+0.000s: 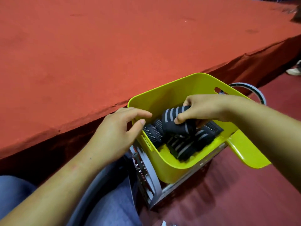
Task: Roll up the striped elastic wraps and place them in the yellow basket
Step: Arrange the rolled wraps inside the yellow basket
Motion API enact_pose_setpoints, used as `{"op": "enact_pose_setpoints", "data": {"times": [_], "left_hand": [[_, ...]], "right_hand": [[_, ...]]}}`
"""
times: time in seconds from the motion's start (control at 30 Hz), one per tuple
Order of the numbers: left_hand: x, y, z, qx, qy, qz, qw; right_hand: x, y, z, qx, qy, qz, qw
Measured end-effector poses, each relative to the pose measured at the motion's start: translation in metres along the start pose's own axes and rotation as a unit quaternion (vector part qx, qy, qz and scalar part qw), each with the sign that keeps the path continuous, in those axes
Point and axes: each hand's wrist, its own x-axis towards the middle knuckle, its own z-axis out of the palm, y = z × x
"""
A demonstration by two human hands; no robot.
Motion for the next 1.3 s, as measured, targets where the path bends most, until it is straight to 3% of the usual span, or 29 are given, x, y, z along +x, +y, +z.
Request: {"op": "enact_pose_setpoints", "data": {"times": [0.13,0.3,0.53,0.7,0.8,1.3], "left_hand": [[-0.001,0.001,0.000,-0.006,0.001,-0.002,1.000],[-0.002,0.001,0.001,-0.008,-0.006,-0.014,1.000],[-0.004,0.002,0.001,-0.011,-0.013,-0.017,1.000],[-0.004,0.001,0.001,-0.013,-0.013,-0.019,1.000],[-0.005,0.002,0.001,-0.015,-0.012,-0.014,1.000],[-0.006,0.000,0.003,-0.014,-0.007,-0.001,1.000]], "right_hand": [[-0.003,0.006,-0.020,0.046,0.079,-0.018,0.996],[-0.003,0.011,-0.014,0.108,0.035,-0.011,0.993],[0.001,-0.003,0.014,-0.071,-0.101,0.004,0.992],[0.010,-0.020,0.040,-0.271,-0.119,0.022,0.955],[0.015,-0.026,0.052,-0.336,-0.110,0.032,0.935],[0.031,-0.031,0.096,-0.417,-0.075,0.010,0.906]]}}
